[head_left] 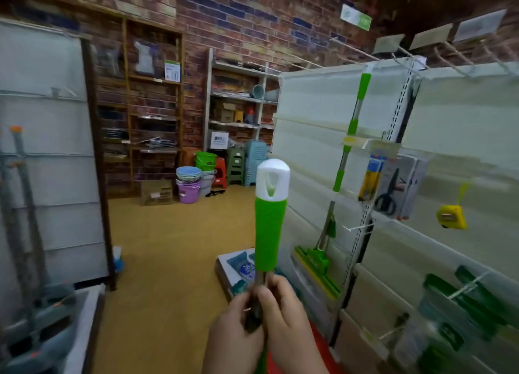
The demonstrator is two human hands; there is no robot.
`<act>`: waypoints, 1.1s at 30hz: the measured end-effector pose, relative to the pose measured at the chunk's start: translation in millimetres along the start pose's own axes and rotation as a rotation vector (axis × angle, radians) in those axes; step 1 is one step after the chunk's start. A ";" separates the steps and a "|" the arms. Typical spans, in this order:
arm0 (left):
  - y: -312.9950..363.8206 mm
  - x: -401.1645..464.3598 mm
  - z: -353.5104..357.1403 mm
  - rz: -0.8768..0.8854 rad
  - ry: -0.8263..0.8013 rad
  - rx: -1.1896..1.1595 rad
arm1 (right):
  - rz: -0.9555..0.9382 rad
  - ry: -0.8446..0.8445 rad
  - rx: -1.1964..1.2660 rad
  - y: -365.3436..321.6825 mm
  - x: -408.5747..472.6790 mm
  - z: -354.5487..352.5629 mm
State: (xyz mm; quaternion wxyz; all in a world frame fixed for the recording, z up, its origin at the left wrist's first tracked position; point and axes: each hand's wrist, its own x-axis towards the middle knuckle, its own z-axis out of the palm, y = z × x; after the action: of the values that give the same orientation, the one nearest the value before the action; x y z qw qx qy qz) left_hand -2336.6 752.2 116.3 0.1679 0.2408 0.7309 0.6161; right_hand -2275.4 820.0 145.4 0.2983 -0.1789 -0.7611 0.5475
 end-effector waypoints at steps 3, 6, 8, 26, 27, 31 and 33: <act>1.4 77.6 7.5 0.033 -0.094 -0.032 | 0.002 0.050 0.005 22.1 74.5 -0.3; -1.5 160.8 16.1 0.100 -0.172 -0.015 | -0.022 0.090 -0.018 44.0 151.4 -2.9; -2.8 215.0 25.3 0.142 -0.171 -0.010 | -0.030 0.103 0.003 57.2 201.6 -4.8; 34.4 583.3 109.1 0.444 -0.448 0.015 | -0.135 0.399 -0.089 95.8 550.6 -50.0; 39.9 599.9 116.6 0.473 -0.473 0.014 | -0.148 0.438 -0.102 94.7 566.5 -55.4; 78.7 658.5 147.3 0.596 -0.591 -0.036 | -0.198 0.610 -0.157 80.2 620.3 -84.5; 102.2 679.7 165.1 0.648 -0.645 -0.089 | -0.229 0.707 -0.196 67.8 639.7 -102.3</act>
State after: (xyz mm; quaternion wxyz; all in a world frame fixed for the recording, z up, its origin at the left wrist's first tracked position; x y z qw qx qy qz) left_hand -2794.8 1280.2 220.9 0.1958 0.6291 0.5011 0.5610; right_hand -2697.6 1300.2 269.5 0.5831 -0.2981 -0.6750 0.3400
